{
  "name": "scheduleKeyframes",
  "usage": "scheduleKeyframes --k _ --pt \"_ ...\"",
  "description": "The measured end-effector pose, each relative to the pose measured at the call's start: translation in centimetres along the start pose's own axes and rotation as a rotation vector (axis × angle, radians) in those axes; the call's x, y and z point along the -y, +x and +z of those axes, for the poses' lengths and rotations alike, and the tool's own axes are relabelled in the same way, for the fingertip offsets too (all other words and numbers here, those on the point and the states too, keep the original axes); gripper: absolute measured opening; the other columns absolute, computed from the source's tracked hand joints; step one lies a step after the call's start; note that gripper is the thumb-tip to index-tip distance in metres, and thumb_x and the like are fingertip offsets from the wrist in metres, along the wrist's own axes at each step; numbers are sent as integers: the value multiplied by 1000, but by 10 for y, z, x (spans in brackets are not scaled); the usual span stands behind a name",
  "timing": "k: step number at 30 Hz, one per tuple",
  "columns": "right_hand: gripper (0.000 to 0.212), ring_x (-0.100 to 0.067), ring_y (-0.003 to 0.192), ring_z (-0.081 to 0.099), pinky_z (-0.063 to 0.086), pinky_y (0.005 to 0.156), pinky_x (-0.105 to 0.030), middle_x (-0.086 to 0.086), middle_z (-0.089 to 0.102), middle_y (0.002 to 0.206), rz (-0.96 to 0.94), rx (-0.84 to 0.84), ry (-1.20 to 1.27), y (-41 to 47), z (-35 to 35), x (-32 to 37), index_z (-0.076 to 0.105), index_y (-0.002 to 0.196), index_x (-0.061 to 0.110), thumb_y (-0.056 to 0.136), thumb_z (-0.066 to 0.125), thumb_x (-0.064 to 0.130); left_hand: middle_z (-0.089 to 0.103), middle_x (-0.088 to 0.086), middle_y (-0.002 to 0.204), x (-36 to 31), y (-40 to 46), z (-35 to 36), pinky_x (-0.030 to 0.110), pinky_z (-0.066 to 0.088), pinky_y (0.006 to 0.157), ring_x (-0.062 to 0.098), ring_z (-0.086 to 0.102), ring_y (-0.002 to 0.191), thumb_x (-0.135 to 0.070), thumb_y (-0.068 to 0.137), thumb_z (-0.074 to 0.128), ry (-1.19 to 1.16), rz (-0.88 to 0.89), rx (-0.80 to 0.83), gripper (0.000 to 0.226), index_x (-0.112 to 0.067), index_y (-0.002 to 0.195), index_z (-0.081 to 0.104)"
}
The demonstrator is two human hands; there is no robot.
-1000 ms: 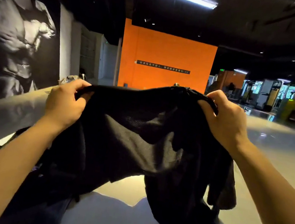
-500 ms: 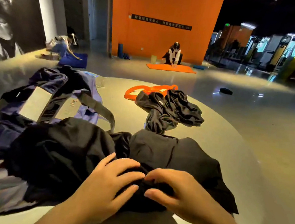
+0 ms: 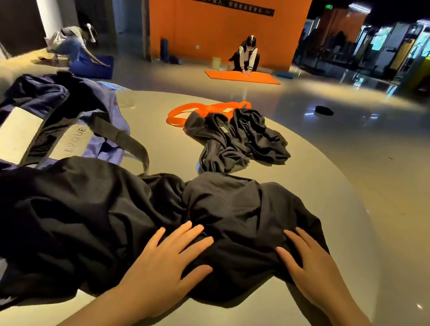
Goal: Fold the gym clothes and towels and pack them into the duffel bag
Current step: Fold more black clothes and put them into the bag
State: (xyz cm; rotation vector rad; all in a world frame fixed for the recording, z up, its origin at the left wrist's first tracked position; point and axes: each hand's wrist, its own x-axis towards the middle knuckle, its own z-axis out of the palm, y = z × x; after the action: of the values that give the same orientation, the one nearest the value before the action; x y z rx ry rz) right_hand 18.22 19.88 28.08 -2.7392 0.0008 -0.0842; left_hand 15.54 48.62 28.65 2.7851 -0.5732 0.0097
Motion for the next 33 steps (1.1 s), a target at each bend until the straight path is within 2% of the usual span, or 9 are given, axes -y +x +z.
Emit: scheduleKeyframes --k 3,6,8,14,19,23,27,30,33 --pt "52 -13 141 29 23 114 -30 7 29 154 46 -29 -15 0 -10 -23 36 146 29 97 41 46 5 -24 156 -7 22 9 35 0 118 0 -3 145 -80 71 -21 -6 41 -43 92 -47 148 17" --pt "45 -14 135 39 28 110 -28 4 42 147 62 -111 29 -4 -12 -40 48 139 24 97 45 38 43 -14 146 -14 35 15 39 28 114 8 34 138 -68 93 9 -10 137 -133 64 -40 139 45" --pt "41 -15 130 45 31 107 -28 3 49 141 57 -168 33 -4 -8 -45 54 134 22 96 49 35 57 -12 133 -13 36 19 34 36 110 10 49 127 -56 98 26 -1 215 -221 49 -34 132 55" --pt "48 -17 116 53 40 100 -32 2 59 126 37 -294 32 -2 -1 -44 62 123 20 95 37 50 62 -12 125 -5 39 22 33 45 101 9 55 117 -49 95 39 -33 372 -382 43 -29 126 62" --pt "43 -24 123 48 41 104 -43 -3 51 135 182 -507 163 -4 -10 -43 52 131 18 95 48 42 64 -9 122 -3 38 23 29 50 92 8 58 112 -47 93 43 -122 397 -392 43 -27 124 65" --pt "55 -27 118 53 44 102 -47 -5 56 132 445 -417 382 5 -20 -51 51 132 16 93 45 54 66 -10 116 -3 36 23 25 48 91 4 56 106 -49 92 41 -138 422 -431 44 -27 119 68" --pt "43 -29 96 57 45 84 -43 -7 63 96 559 -295 578 25 -51 -47 62 91 10 90 55 52 69 -9 109 -4 34 24 25 52 87 6 62 98 -52 98 29 -156 450 -478 53 -25 112 72" --pt "39 -28 86 56 42 72 -36 -9 61 85 562 -173 600 42 -58 -46 64 89 1 85 69 40 70 -8 106 -6 34 23 26 55 84 9 66 94 -51 98 29 -172 474 -483 53 -24 109 73" --pt "20 -29 85 59 45 73 -35 -8 63 83 447 -315 504 56 -52 -41 63 82 6 85 70 25 70 -10 104 -4 33 22 27 57 81 6 66 93 -53 97 30 -224 465 -468 52 -26 107 74"
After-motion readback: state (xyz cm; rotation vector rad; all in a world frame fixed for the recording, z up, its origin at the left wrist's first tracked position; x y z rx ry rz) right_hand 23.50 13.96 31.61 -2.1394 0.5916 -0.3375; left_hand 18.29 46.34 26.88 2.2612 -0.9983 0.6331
